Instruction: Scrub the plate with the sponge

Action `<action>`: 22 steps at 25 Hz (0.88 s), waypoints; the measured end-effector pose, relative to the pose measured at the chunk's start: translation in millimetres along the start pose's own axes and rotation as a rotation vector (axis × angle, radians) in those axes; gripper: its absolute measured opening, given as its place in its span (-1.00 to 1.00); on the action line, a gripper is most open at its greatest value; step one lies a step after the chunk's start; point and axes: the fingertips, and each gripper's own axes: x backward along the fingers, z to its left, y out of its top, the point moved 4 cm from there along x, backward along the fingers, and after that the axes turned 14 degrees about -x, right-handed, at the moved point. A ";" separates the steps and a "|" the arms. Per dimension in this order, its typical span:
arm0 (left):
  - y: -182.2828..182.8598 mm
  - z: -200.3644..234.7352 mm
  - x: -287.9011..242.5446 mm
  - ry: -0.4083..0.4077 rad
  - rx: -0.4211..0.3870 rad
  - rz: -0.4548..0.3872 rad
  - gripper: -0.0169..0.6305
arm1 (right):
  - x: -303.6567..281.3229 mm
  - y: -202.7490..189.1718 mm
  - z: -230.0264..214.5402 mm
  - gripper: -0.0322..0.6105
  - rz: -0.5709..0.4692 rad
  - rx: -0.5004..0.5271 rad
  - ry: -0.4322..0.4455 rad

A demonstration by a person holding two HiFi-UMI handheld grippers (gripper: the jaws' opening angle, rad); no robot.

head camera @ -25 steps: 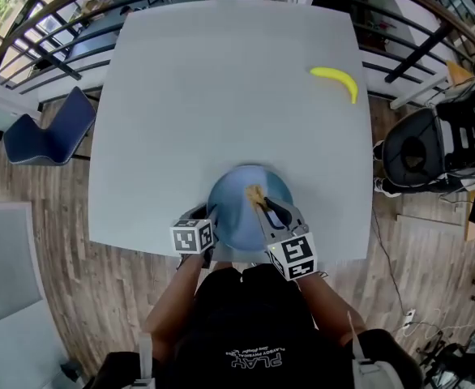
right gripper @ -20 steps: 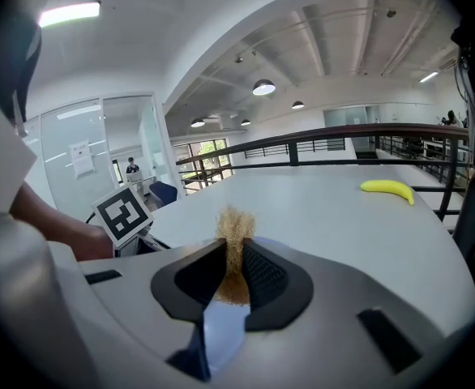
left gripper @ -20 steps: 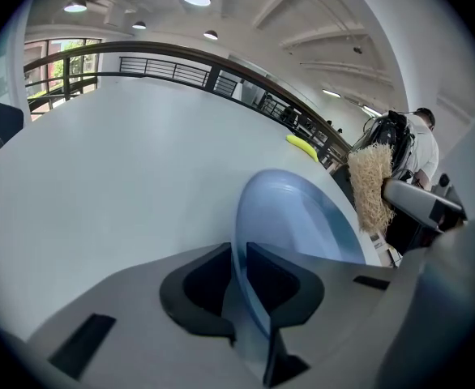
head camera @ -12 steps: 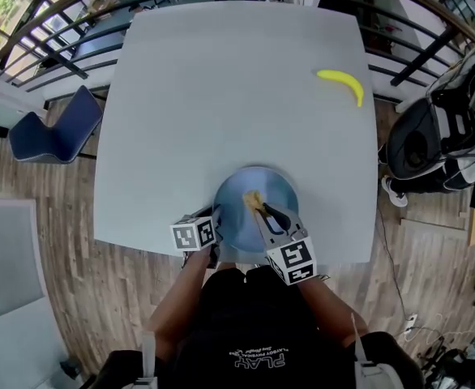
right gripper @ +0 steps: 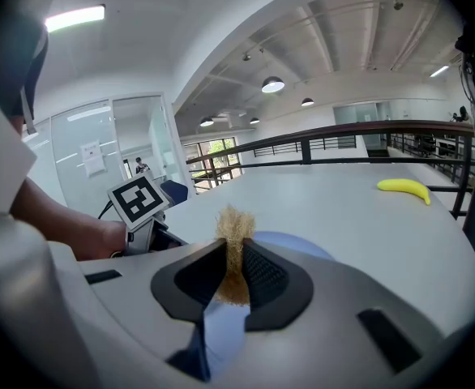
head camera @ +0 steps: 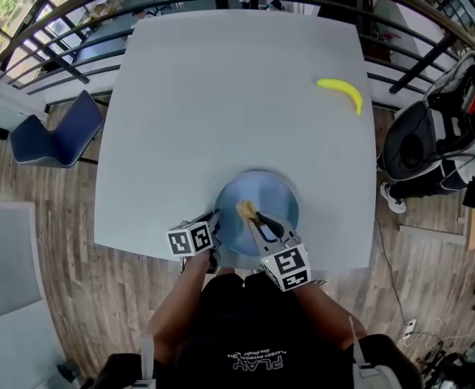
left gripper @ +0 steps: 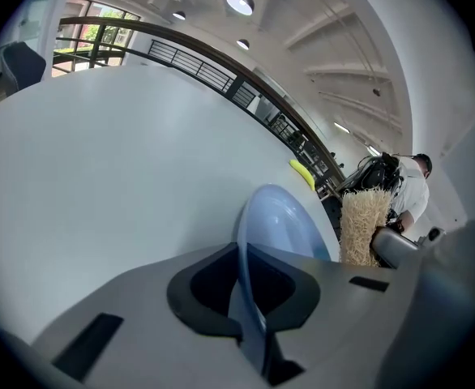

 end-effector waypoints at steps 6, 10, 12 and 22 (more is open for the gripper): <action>5.5 -4.9 2.6 -0.008 -0.027 -0.028 -0.86 | 1.0 5.6 -3.3 -0.68 -0.011 -0.025 -0.031; 15.8 -9.4 7.1 -0.019 -0.052 -0.050 -0.86 | -2.1 13.8 -2.1 -0.69 -0.016 -0.025 -0.052; 22.4 -11.9 10.6 -0.026 -0.057 -0.067 -0.86 | -3.1 18.2 -1.7 -0.69 -0.018 -0.021 -0.064; 75.0 -27.0 32.7 -0.035 -0.121 -0.193 -0.86 | -7.3 46.4 8.7 -0.69 -0.044 0.014 -0.052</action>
